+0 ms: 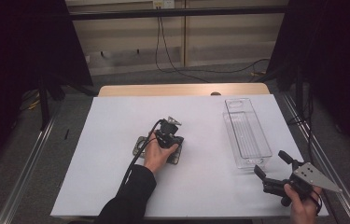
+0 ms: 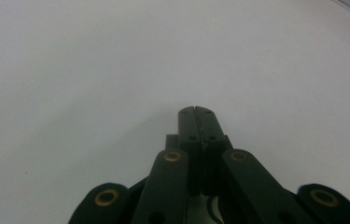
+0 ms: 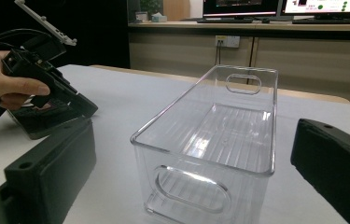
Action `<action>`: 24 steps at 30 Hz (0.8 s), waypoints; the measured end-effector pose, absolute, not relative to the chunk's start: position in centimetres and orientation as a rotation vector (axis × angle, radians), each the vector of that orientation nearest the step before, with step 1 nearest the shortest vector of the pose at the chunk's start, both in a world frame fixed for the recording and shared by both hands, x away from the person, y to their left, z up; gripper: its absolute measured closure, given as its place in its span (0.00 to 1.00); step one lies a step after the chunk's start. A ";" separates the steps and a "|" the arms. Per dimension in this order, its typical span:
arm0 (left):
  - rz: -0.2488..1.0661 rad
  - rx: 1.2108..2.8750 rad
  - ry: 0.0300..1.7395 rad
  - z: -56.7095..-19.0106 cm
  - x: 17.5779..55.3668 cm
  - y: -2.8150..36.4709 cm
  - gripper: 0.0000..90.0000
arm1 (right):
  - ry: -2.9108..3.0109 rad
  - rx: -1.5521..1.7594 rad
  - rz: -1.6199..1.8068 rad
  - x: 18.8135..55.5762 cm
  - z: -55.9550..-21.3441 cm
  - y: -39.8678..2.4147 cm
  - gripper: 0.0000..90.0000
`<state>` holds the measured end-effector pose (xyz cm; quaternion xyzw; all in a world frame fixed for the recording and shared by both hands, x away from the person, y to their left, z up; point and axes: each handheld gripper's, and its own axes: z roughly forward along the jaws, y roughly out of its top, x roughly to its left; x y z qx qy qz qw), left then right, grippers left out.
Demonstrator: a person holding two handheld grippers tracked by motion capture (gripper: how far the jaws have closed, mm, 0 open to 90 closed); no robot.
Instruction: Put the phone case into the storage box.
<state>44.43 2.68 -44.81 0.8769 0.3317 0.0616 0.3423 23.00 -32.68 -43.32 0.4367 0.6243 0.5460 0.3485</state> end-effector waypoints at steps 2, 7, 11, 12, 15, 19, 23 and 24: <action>0.163 2.287 0.850 -44.8 44.2 2.6 1.00 | 1.618 1.133 1.416 23.0 -43.3 -32.7 0.00; 0.150 2.298 0.846 -44.7 44.0 2.6 1.00 | 1.620 1.134 1.416 23.0 -43.3 -32.7 0.00; 0.157 2.319 0.820 -44.6 43.5 2.5 1.00 | 1.620 1.133 1.416 23.0 -43.3 -32.7 0.00; 0.153 2.318 0.818 -44.6 43.4 2.5 1.00 | 1.619 1.135 1.416 23.0 -43.3 -32.7 0.00; 0.136 2.315 0.816 -44.6 43.2 2.6 1.00 | 1.621 1.137 1.418 23.0 -43.3 -32.7 0.00; 0.142 2.310 0.825 -44.6 42.7 2.5 1.00 | 1.621 1.136 1.418 23.0 -43.3 -32.6 0.00; 0.134 2.318 0.798 -44.6 42.4 2.6 1.00 | 1.620 1.137 1.417 23.0 -43.3 -32.7 0.00; 0.132 2.317 0.796 -44.6 42.3 2.6 1.00 | 1.620 1.138 1.416 23.0 -43.4 -32.7 0.00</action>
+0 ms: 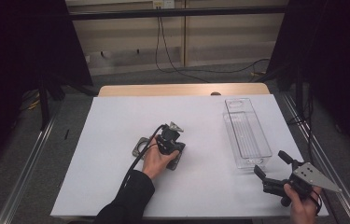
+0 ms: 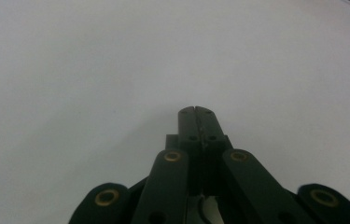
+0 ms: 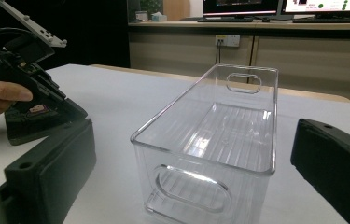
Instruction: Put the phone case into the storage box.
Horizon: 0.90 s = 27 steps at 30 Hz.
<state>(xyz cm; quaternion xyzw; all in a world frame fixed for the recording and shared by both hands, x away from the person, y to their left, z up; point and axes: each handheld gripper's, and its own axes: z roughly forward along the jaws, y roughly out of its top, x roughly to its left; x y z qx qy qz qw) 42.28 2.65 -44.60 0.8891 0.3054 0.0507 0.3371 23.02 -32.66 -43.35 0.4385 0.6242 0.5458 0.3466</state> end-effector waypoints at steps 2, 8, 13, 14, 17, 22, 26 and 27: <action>0.129 2.315 0.793 -44.6 42.0 2.7 1.00 | 1.620 1.138 1.416 23.0 -43.4 -32.6 0.00; 0.102 2.321 0.784 -44.5 41.2 2.8 1.00 | 1.619 1.135 1.416 23.0 -43.3 -32.7 0.00; 0.086 2.330 0.766 -44.5 40.6 3.0 1.00 | 1.620 1.136 1.416 23.0 -43.3 -32.6 0.00; 0.090 2.334 0.760 -44.5 40.6 3.0 1.00 | 1.619 1.136 1.418 23.0 -43.3 -32.6 0.00; 0.098 2.339 0.744 -44.5 40.1 3.0 1.00 | 1.619 1.136 1.417 23.0 -43.4 -32.6 0.00; 0.104 2.341 0.747 -44.4 39.7 3.0 1.00 | 1.620 1.138 1.415 23.0 -43.3 -32.6 0.00; 0.098 2.343 0.733 -44.4 39.3 3.1 1.00 | 1.619 1.137 1.415 23.0 -43.3 -32.6 0.00; 0.090 2.338 0.739 -44.5 39.2 3.1 1.00 | 1.619 1.136 1.415 23.0 -43.4 -32.6 0.00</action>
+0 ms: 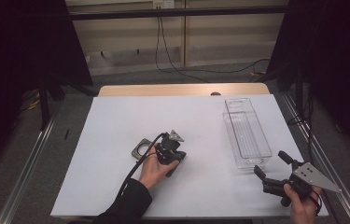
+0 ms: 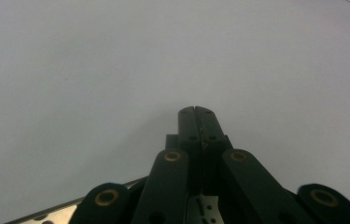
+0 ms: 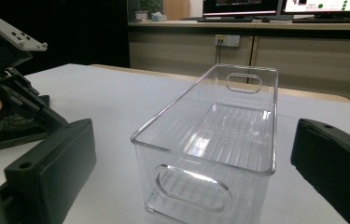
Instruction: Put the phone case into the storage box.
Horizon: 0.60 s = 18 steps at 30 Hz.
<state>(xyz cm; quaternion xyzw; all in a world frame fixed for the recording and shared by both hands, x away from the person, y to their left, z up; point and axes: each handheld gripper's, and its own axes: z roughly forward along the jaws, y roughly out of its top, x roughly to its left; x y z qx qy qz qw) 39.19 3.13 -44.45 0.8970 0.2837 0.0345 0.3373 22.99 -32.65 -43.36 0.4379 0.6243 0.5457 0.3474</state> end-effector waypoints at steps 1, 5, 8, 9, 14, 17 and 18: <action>0.074 2.327 0.751 -44.5 39.1 3.2 1.00 | 1.619 1.136 1.416 23.0 -43.4 -32.7 0.00; 0.033 2.324 0.745 -44.5 39.0 3.8 1.00 | 1.618 1.136 1.416 22.9 -43.3 -32.6 0.00; 0.046 2.331 0.740 -44.5 38.7 3.8 1.00 | 1.615 1.139 1.416 22.9 -43.3 -32.7 0.00; 0.030 2.319 0.754 -44.5 38.6 3.9 1.00 | 1.615 1.137 1.416 22.9 -43.3 -32.7 0.00; 0.025 2.323 0.743 -44.5 38.2 4.5 1.00 | 1.615 1.138 1.416 22.9 -43.3 -32.7 0.00; 0.014 2.318 0.750 -44.5 38.0 4.7 1.00 | 1.617 1.135 1.416 22.8 -43.3 -32.7 0.00; 0.014 2.326 0.743 -44.5 38.0 4.9 1.00 | 1.616 1.136 1.416 22.8 -43.3 -32.7 0.00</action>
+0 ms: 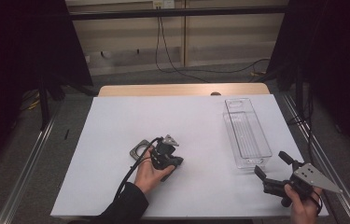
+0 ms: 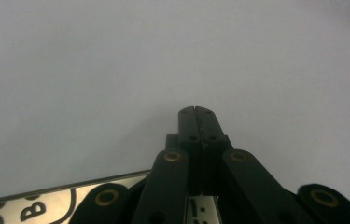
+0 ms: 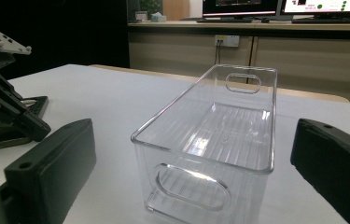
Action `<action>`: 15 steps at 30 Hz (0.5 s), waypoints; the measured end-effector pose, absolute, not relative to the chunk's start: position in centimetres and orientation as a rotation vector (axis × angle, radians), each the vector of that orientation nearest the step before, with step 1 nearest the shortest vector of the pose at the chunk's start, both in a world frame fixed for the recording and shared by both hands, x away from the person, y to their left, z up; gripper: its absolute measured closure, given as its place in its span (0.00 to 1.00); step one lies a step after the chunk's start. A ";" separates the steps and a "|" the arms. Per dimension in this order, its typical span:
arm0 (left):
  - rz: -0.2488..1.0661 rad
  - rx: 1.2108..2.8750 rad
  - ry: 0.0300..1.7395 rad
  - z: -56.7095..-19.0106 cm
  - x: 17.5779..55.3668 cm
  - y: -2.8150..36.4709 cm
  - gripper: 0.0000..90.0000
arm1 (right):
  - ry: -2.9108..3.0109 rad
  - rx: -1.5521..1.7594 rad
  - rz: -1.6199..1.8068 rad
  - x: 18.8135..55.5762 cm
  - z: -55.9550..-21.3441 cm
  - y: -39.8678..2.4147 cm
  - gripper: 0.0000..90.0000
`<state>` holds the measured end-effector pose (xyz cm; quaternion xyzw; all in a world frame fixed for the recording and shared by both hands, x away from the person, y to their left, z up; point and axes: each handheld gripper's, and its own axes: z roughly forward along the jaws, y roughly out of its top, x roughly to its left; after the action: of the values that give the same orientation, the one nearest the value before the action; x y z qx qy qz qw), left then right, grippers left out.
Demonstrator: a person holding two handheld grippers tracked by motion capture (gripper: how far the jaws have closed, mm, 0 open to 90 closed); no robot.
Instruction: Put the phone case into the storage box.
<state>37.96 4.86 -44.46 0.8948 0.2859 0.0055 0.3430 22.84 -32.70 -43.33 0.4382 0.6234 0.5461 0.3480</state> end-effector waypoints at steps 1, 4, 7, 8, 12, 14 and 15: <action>0.019 2.324 0.742 -44.5 37.8 4.9 1.00 | 1.616 1.139 1.416 22.8 -43.3 -32.7 0.00; 0.031 2.329 0.733 -44.4 37.4 5.2 1.00 | 1.614 1.137 1.414 22.8 -43.3 -32.7 0.00; 0.033 2.332 0.733 -44.4 37.1 5.4 1.00 | 1.613 1.136 1.414 22.8 -43.3 -32.7 0.00; 0.035 2.337 0.729 -44.4 37.0 5.5 1.00 | 1.614 1.136 1.414 22.8 -43.3 -32.7 0.00; 0.029 2.328 0.732 -44.3 36.4 6.1 1.00 | 1.615 1.136 1.413 22.8 -43.3 -32.7 0.00; 0.029 2.328 0.734 -44.3 36.1 6.3 1.00 | 1.613 1.138 1.414 22.8 -43.3 -32.7 0.00; 0.028 2.338 0.728 -44.3 35.9 6.5 1.00 | 1.613 1.138 1.415 22.8 -43.3 -32.7 0.00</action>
<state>35.95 6.49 -44.26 0.8981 0.2798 0.0108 0.3392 22.83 -32.71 -43.34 0.4390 0.6225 0.5459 0.3489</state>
